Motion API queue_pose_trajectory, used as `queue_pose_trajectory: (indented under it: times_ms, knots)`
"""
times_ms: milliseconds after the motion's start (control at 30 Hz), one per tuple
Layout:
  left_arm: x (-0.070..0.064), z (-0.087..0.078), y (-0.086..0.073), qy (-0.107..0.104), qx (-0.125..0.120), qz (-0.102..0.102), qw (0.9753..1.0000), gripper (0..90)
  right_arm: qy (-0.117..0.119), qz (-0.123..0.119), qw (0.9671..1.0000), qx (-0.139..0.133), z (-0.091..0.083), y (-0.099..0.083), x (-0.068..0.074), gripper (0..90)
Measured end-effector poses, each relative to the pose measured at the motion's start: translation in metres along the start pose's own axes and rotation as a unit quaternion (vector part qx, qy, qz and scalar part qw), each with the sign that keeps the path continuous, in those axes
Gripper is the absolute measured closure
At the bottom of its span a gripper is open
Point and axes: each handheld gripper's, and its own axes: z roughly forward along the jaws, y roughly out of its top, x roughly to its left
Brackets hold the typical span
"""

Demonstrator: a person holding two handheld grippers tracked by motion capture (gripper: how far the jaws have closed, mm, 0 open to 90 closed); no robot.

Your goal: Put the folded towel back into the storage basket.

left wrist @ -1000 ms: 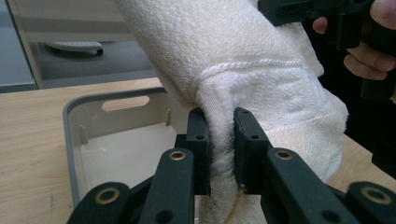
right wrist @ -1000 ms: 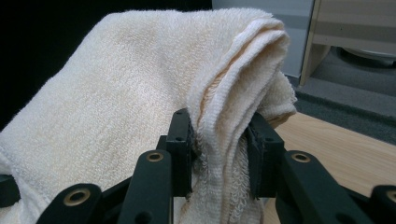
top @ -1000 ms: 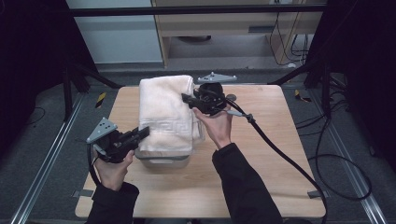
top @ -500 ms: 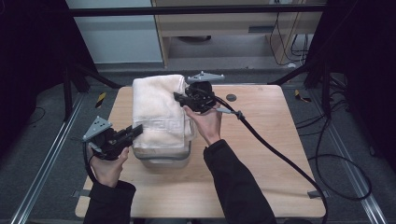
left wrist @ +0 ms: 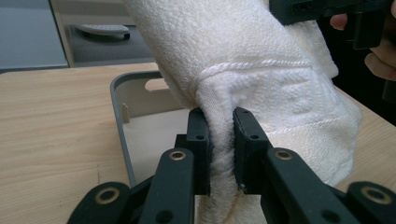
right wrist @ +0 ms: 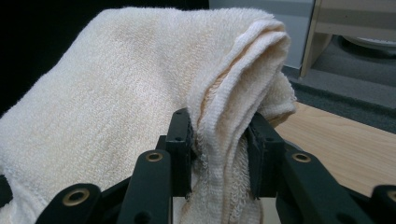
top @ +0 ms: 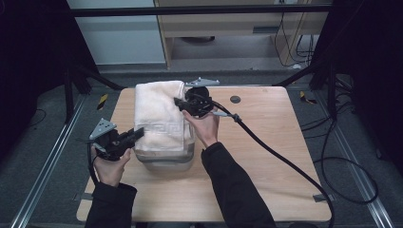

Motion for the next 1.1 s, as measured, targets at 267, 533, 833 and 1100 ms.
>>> queue_pose_trajectory:
  times_ms: [267,533,833,1100]
  knots:
    - [0.006,0.011,-0.008,0.007,0.022,-0.003,0.9997,77.9,-0.011,-0.001,0.9999,0.014,0.015,-0.013,-0.003,66.4]
    - [0.009,0.020,-0.014,0.013,0.038,-0.002,0.9992,77.9,-0.019,0.003,0.9995,0.026,0.024,-0.024,-0.005,66.2]
    - [0.012,0.027,-0.021,0.021,0.056,-0.001,0.9982,77.9,-0.023,0.009,0.9991,0.033,0.033,-0.038,-0.007,66.1]
    - [0.011,0.035,-0.027,0.026,0.073,0.003,0.9970,77.8,-0.026,0.016,0.9986,0.043,0.037,-0.049,-0.011,65.9]
